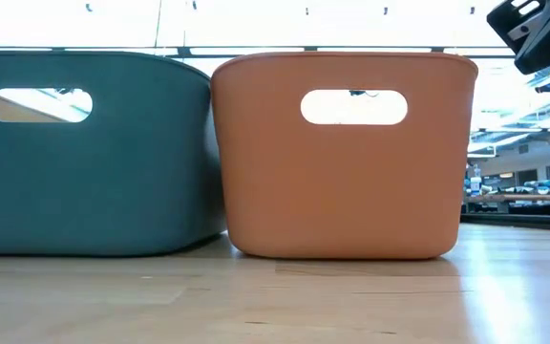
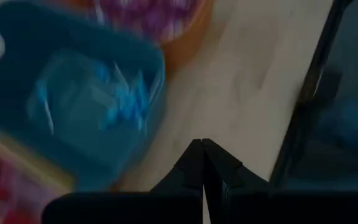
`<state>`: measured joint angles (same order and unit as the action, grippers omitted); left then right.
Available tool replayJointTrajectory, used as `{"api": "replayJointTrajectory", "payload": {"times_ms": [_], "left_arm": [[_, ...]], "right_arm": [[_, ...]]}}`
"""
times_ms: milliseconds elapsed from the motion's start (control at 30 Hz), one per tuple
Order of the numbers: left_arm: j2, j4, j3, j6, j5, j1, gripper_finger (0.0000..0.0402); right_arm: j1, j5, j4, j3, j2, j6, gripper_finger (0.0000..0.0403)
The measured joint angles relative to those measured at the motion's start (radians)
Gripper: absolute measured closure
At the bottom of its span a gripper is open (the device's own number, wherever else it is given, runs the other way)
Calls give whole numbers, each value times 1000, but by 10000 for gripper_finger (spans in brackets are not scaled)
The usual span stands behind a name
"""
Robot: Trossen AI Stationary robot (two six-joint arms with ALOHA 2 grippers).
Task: Sort candy
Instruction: Adjust the colored bins
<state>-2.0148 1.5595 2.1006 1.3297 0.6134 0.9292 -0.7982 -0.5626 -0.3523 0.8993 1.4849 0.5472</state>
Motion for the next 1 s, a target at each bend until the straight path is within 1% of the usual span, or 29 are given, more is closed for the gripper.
{"api": "replayJointTrajectory", "payload": {"times_ms": [33, 167, 233, 267, 367, 467, 600, 800, 933, 1000], "left_arm": [[0, 14, 1, 17, -45, 1, 402], [-4, 11, -12, 37, -336, 2, 402], [-4, 12, -30, 24, -452, 14, 402], [-4, 11, -42, 10, -499, 24, 402], [-5, 11, -82, -15, -574, 53, 402], [-5, 11, -136, -30, -581, 82, 402], [-5, 11, -230, -38, -507, 109, 402], [-5, 11, -367, -39, -493, 111, 402], [-6, 12, -414, -41, -464, 112, 402], [-6, 11, -423, -42, -429, 112, 402]], "right_arm": [[0, 2, 0, 0, 0, 0, 403], [0, 6, 2, 0, 0, 3, 403], [0, 6, 3, 0, 0, 2, 403], [0, 6, 4, 0, 0, 2, 403], [0, 6, 6, 0, 0, 1, 403], [0, 6, 7, 0, 0, 0, 403], [0, 6, 7, 0, 0, -5, 403], [0, 6, 17, 0, 0, -7, 403], [0, 7, 18, 0, 0, -8, 403], [0, 6, 18, 0, 0, -8, 403]]}}
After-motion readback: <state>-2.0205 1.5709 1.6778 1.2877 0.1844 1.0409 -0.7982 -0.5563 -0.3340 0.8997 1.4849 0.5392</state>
